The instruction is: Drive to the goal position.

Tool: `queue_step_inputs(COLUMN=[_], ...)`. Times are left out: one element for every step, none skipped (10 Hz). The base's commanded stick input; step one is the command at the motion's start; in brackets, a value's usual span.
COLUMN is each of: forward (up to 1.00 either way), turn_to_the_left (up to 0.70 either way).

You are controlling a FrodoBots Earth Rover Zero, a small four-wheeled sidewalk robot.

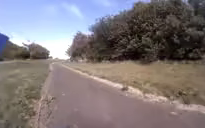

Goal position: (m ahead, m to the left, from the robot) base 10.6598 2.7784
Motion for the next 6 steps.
queue_step_inputs(forward=[0.00,0.00,0.00,0.00,0.00,0.00], turn_to_the_left=[0.00,0.00,0.00,0.00,0.00,0.00])
